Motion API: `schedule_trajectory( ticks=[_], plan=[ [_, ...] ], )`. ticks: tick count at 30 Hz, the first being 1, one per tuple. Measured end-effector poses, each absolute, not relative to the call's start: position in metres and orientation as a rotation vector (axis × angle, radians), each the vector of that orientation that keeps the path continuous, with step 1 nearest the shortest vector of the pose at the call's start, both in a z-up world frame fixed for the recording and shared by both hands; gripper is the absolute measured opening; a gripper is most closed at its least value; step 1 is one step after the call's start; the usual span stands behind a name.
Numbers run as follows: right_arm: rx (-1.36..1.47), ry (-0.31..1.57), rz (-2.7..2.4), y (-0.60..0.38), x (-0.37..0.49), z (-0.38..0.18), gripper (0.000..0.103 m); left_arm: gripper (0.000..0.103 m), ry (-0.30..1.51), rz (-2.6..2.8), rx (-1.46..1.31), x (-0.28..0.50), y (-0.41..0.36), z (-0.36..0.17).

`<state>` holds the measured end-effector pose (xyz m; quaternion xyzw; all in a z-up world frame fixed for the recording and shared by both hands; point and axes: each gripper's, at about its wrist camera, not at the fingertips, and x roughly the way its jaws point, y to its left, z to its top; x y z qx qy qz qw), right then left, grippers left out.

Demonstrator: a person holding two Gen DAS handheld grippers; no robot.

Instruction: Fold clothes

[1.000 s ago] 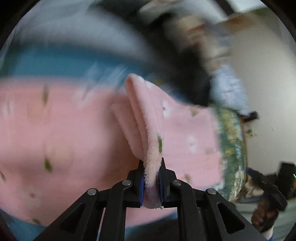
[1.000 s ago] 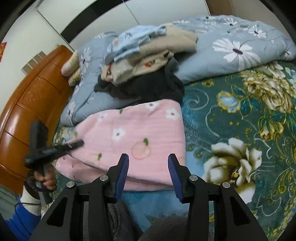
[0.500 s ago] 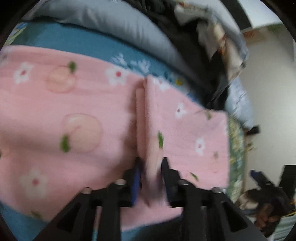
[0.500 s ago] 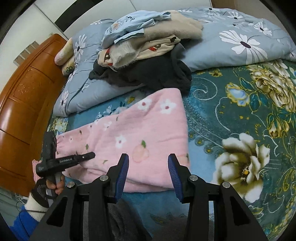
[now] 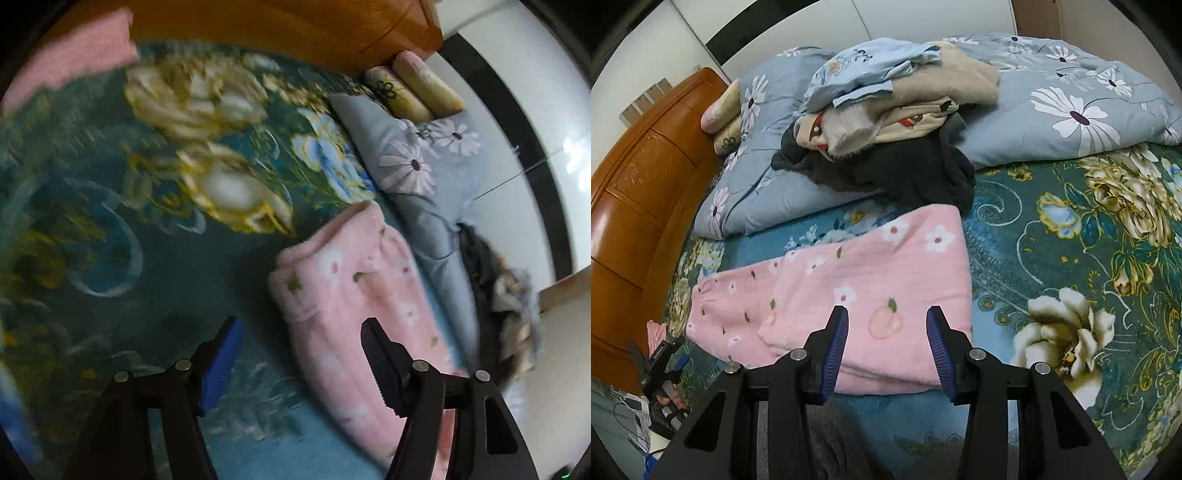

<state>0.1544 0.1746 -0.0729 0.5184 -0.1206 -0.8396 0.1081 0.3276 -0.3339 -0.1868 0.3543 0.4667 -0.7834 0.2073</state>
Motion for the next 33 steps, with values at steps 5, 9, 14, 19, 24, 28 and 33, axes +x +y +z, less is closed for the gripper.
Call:
schedule_trajectory(
  ticks=[5, 9, 14, 19, 24, 28, 33],
  plan=[
    [1.502, -0.348, -2.464, 0.167, 0.158, -0.067, 0.045, 0.070, 1.433, -2.149, 0.983, 0.297, -0.340, -0.206],
    [1.472, -0.333, -2.471, 0.168, 0.161, -0.058, 0.045, 0.021, 1.374, -2.097, 1.044, 0.285, -0.344, -0.199],
    [1.443, -0.378, -2.488, 0.184, 0.162, -0.054, 0.045, 0.019, 1.174, -2.344, 0.999, 0.262, -0.309, -0.123],
    [1.427, -0.464, -2.503, 0.209, 0.162, -0.058, 0.045, 0.019, 0.961, -2.775, 0.959, 0.219, -0.216, -0.004],
    [1.401, -0.566, -2.508, 0.232, 0.167, -0.067, 0.045, 0.020, 0.758, -3.130, 1.083, 0.179, -0.072, 0.053],
    [1.426, -0.644, -2.504, 0.251, 0.171, -0.082, 0.045, 0.020, 0.583, -3.196, 1.381, 0.144, 0.042, 0.029],
    [1.434, -0.725, -2.518, 0.282, 0.183, -0.095, 0.045, 0.020, 0.384, -3.077, 1.848, 0.128, 0.145, -0.041]
  ],
)
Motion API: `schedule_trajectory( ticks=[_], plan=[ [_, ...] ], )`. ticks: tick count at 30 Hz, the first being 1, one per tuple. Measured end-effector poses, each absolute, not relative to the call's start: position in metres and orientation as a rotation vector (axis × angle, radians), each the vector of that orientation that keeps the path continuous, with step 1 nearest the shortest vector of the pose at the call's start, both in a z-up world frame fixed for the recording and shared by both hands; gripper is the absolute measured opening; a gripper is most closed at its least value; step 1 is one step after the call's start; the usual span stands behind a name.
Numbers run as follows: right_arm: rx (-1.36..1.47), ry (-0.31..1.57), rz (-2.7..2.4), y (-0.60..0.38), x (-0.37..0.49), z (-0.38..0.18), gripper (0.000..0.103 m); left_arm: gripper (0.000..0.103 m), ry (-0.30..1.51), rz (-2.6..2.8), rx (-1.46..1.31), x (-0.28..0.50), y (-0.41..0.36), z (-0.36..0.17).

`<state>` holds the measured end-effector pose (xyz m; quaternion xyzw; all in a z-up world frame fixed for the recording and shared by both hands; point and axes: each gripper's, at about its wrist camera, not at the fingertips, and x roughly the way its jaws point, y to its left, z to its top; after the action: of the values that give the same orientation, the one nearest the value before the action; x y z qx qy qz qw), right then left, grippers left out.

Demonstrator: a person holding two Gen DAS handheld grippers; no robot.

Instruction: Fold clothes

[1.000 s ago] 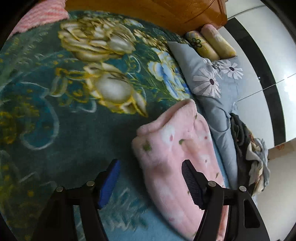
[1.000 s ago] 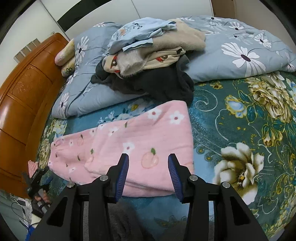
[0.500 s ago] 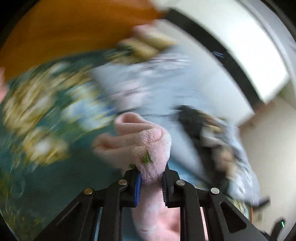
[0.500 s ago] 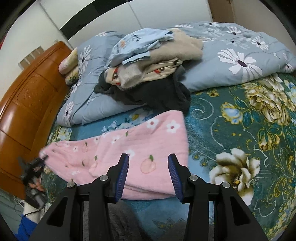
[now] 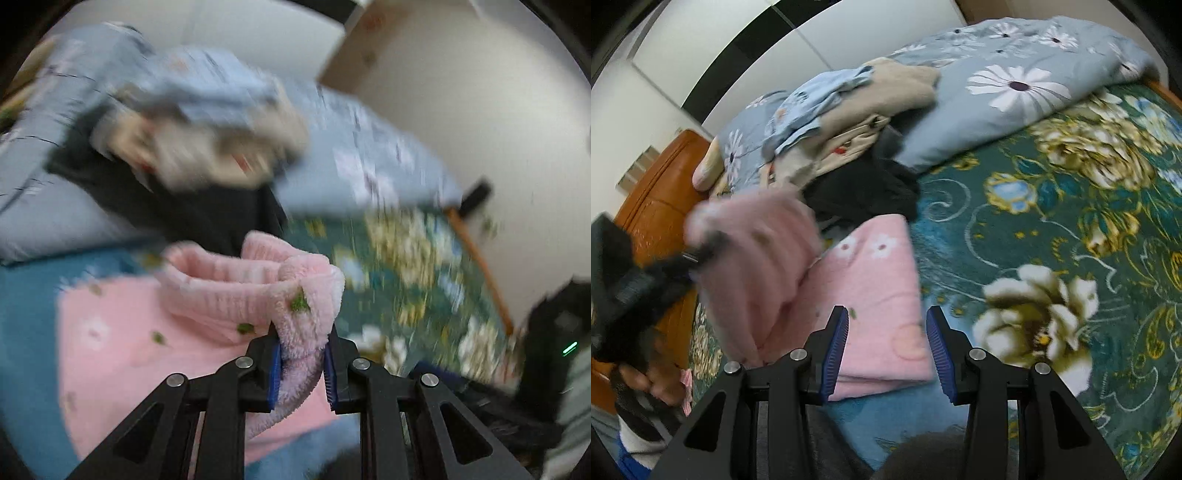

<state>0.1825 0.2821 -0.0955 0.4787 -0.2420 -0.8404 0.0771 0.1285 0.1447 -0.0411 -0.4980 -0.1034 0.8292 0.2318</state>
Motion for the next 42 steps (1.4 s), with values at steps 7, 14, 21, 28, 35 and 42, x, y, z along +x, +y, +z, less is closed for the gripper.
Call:
schedule_trajectory(
  ticks=[7, 14, 21, 28, 35, 42],
  plan=[
    [1.494, -0.776, -2.521, 0.309, 0.193, -0.115, 0.045, 0.031, -0.222, 2.210, -1.648, 0.129, 0.191, -0.112],
    [1.498, -0.781, -2.489, 0.305, 0.183, -0.121, 0.045, 0.069, -0.443, 2.123, -1.525, 0.135, 0.174, -0.078],
    [1.476, -0.672, -2.362, 0.260, 0.144, -0.121, 0.046, 0.074, -0.464, 2.499, -1.421, 0.160, 0.046, -0.030],
    [1.475, -0.347, -2.330, 0.190, 0.092, -0.129, 0.047, 0.074, -0.737, 2.624, -1.670, 0.221, -0.079, -0.068],
    [1.545, -0.069, -2.277, 0.146, 0.052, -0.152, 0.062, 0.074, -0.779, 2.675, -1.710, 0.264, -0.123, -0.069],
    [1.615, -0.035, -2.233, 0.131, 0.050, -0.160, 0.057, 0.074, -0.834, 2.657, -1.675, 0.268, -0.129, -0.060]
  ],
)
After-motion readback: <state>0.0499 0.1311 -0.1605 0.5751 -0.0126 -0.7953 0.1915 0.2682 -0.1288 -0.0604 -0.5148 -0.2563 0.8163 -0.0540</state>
